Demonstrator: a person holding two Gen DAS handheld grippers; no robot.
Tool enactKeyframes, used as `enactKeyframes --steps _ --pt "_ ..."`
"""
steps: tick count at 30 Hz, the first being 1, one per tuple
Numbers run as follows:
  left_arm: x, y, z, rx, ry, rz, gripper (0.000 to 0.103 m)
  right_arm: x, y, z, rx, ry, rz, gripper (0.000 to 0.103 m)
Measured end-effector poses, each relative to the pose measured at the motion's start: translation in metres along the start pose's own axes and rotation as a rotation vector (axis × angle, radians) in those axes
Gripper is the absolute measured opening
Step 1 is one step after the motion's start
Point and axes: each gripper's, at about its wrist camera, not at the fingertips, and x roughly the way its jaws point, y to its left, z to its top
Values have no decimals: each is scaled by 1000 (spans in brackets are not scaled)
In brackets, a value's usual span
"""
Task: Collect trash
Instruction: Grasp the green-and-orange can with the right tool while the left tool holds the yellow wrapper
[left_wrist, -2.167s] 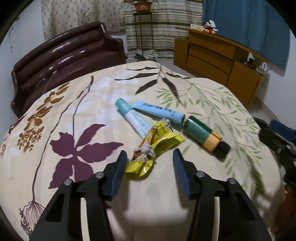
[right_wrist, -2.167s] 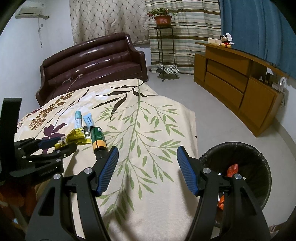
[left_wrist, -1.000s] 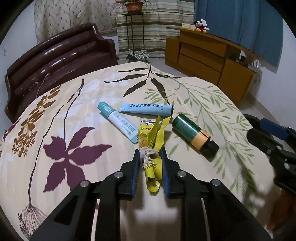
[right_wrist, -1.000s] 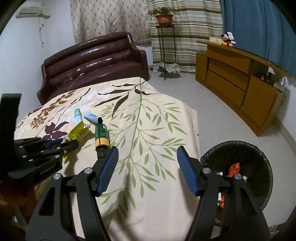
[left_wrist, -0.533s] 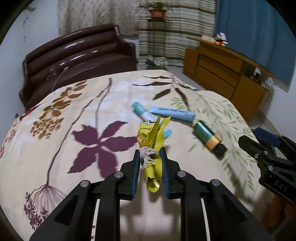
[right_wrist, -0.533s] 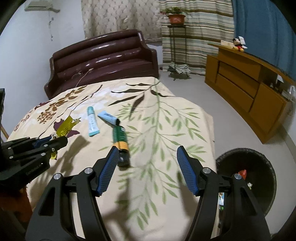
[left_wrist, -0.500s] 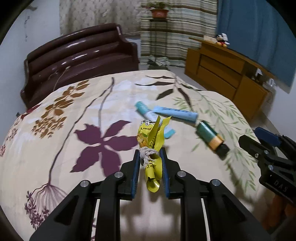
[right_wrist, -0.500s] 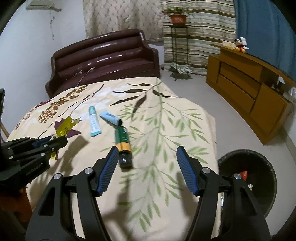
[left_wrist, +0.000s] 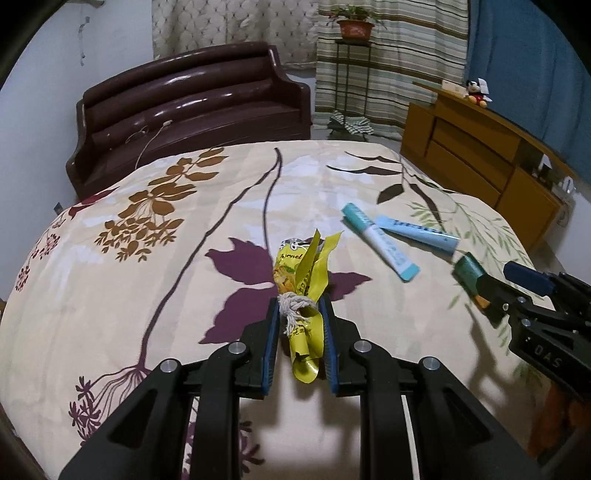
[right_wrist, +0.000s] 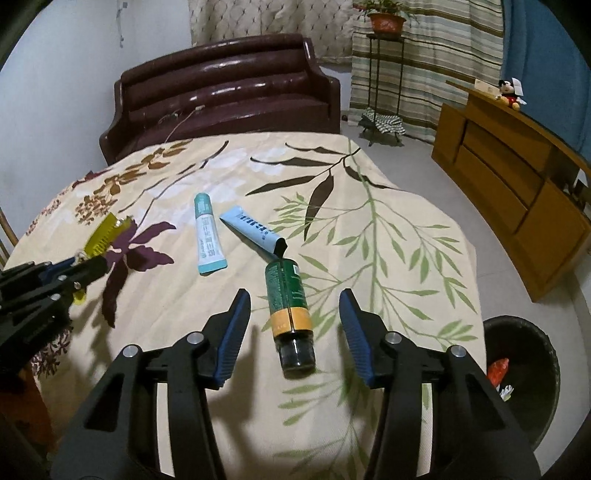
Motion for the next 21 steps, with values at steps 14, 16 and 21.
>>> enactKeyframes --steps 14,16,21 --pt "8 6 -5 -17 13 -4 22 19 5 0 -12 65 -11 23" --pt "8 6 -5 -18 11 -3 22 16 5 -1 -7 58 -8 23" --pt "7 3 -6 -17 6 -4 22 2 2 -7 7 30 -3 23"
